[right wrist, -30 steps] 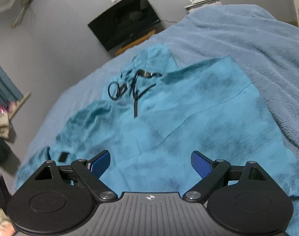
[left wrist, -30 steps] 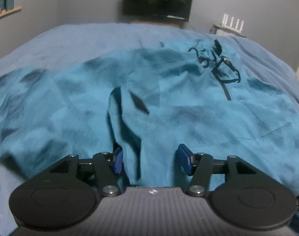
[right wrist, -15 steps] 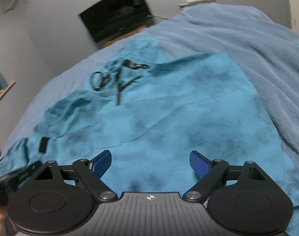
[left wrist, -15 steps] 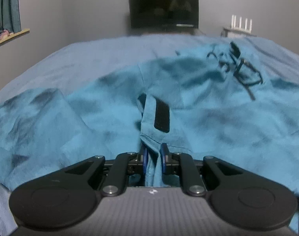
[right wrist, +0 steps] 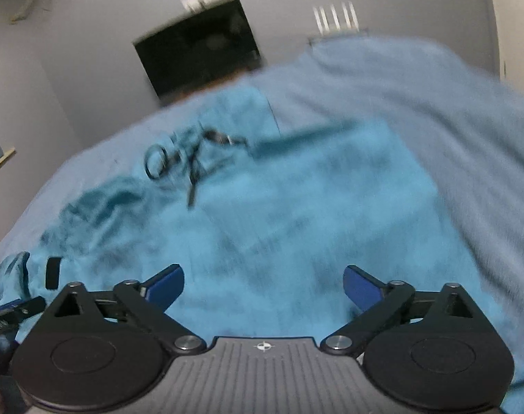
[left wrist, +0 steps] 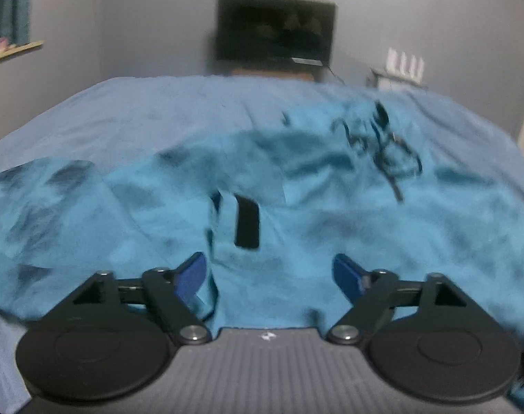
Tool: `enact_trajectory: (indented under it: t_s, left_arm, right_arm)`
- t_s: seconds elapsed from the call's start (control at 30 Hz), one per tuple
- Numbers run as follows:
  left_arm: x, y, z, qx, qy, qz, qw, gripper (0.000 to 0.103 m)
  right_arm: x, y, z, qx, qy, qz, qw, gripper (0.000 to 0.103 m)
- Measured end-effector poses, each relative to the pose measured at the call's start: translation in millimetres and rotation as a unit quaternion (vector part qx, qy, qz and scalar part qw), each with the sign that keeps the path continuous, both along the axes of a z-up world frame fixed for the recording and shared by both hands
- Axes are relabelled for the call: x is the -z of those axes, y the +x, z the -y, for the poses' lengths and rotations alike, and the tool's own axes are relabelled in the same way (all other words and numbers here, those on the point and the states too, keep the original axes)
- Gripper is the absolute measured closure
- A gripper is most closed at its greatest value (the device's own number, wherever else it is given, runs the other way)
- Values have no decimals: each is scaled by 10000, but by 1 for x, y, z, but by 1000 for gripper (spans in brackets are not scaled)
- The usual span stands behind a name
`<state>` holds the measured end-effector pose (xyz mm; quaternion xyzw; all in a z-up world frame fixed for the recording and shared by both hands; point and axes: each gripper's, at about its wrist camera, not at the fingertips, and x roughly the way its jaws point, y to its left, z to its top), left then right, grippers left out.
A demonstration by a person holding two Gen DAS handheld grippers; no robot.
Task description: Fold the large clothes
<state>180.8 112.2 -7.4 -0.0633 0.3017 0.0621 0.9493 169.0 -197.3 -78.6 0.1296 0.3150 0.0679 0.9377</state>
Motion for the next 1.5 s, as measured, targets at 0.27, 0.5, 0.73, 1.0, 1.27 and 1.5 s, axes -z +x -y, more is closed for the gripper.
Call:
enact_trajectory:
  t_s: [0.27,0.5,0.73,1.0,1.27,1.5]
  left_arm:
    - [-57,-41,-58,-1427,-168,1212,9822,3]
    - [-50,-49,-135,-2599,541,1152,9572,2]
    - [0,-63,-228,-4004,130,606,9142,2]
    - [39,-74,-292,-4202,-774,616,9020,2]
    - [65,-88,-321,-3794,-1944,1279,8955,72]
    - [24,-88,-286,-3234,-1447,2043,9125,102]
  right_arm:
    - [-33,-21,-25,-193,-635,1078,9920,0]
    - [-38,-26,-34,39,-804,1279,9885,0]
    - [-35,-29,-36,-575,-258,1149,9914,0]
    - [-28,-25,-51,-1037,403,776,9908,2]
    - [-16,-12,-61,-1101,530,501,9912,17]
    - [-10,-9,-70,-1200,408,398,9911,17]
